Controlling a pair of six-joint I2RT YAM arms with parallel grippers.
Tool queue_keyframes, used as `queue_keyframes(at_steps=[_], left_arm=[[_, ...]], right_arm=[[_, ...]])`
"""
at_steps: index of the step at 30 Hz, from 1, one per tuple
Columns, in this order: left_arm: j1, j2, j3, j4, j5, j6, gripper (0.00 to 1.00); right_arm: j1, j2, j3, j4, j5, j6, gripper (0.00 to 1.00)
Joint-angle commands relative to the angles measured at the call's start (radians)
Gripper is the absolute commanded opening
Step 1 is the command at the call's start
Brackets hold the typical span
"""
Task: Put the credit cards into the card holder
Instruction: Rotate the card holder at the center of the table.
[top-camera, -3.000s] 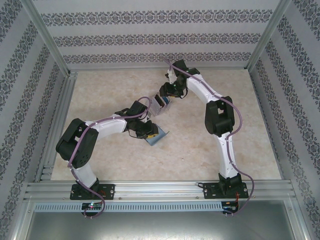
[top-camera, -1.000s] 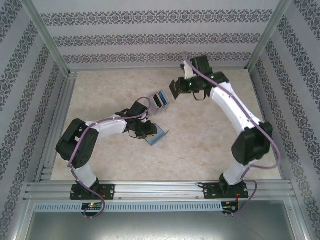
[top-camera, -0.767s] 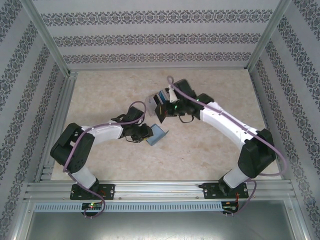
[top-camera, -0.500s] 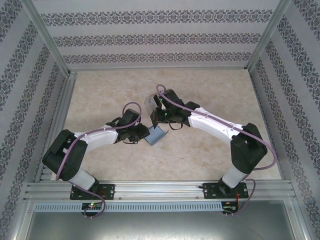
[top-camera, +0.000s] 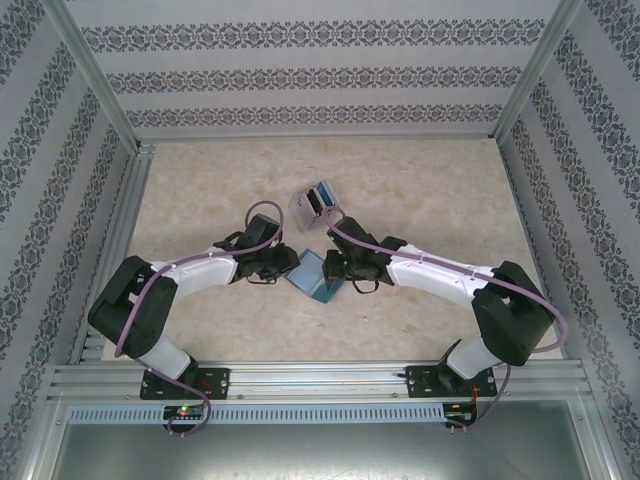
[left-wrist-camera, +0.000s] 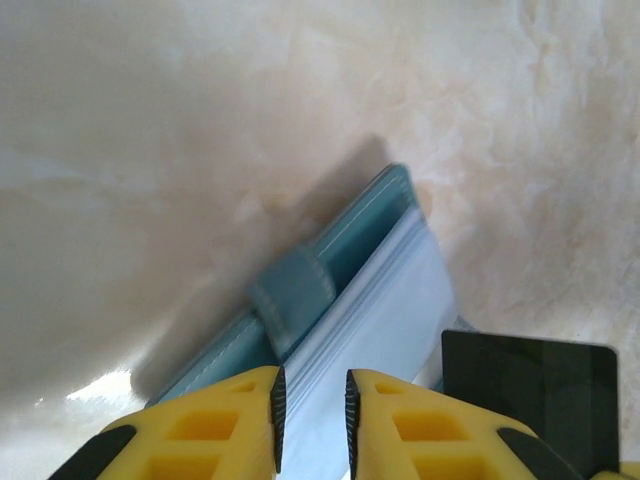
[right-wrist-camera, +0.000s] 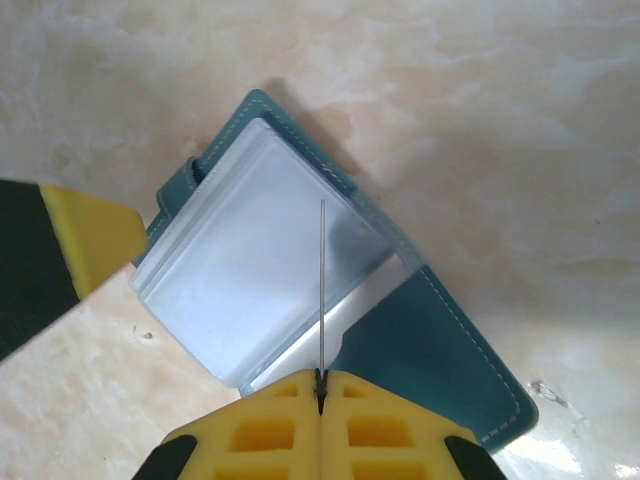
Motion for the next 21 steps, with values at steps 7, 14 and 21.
queue_keyframes(at_steps=[7, 14, 21], left_arm=[[0.017, 0.152, 0.172, -0.109, 0.103, 0.114, 0.29], [0.015, 0.139, 0.071, -0.086, 0.153, 0.093, 0.28], [0.014, 0.067, -0.038, -0.066, 0.142, 0.045, 0.26]], right_arm=[[-0.063, -0.016, -0.072, 0.064, -0.058, 0.005, 0.00], [-0.150, 0.000, -0.133, 0.141, -0.118, -0.072, 0.00], [-0.126, -0.053, -0.127, 0.205, -0.182, -0.065, 0.00]])
